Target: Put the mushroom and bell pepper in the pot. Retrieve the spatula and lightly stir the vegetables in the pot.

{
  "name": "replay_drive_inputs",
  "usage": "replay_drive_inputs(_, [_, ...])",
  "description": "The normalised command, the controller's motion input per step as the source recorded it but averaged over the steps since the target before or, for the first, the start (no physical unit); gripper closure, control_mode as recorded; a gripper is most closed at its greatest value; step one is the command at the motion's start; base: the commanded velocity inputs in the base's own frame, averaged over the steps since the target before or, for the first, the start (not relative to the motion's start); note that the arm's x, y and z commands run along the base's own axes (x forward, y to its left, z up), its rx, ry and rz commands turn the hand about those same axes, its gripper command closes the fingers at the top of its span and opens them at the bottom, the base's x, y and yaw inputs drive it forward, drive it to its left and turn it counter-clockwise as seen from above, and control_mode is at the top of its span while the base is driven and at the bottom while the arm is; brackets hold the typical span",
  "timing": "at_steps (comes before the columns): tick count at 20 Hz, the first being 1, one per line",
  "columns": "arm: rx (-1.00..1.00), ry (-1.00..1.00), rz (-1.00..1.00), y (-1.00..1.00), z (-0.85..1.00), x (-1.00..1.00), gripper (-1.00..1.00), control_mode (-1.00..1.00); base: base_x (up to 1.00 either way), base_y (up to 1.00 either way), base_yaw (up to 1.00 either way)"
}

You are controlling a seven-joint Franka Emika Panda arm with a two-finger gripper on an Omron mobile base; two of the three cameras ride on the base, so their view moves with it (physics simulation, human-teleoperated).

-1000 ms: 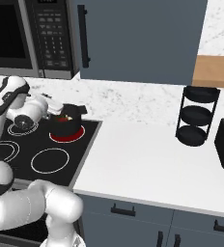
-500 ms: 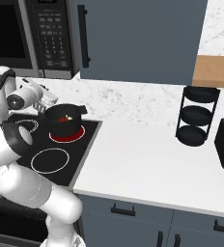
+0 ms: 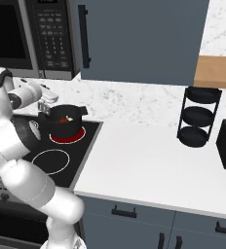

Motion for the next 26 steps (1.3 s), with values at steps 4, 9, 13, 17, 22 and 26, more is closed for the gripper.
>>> replay_drive_inputs(4, [0.0, -0.03, 0.0, 0.0, -0.39, 0.0, 1.0, -1.0, 0.0, 0.0, 0.0])
replay_drive_inputs(9, [0.0, -0.1, 0.0, 0.0, -0.39, 0.0, 1.0, -1.0, 0.0, 0.0, 0.0])
replay_drive_inputs(13, [0.0, -0.13, 0.0, -0.16, -0.39, 0.0, 1.0, -1.0, 0.0, 0.0, 0.0])
replay_drive_inputs(17, [0.0, -0.16, 0.0, -0.26, -0.79, -0.19, 1.0, -1.0, 0.0, 0.0, 0.0])
replay_drive_inputs(22, [0.0, -0.12, 0.0, -0.29, -0.58, -0.55, 1.0, -1.0, 0.0, 0.0, 0.0])
replay_drive_inputs(26, [0.01, -0.16, 0.0, -0.26, -0.1, -0.01, 1.0, -1.0, 0.0, 0.0, 0.0])
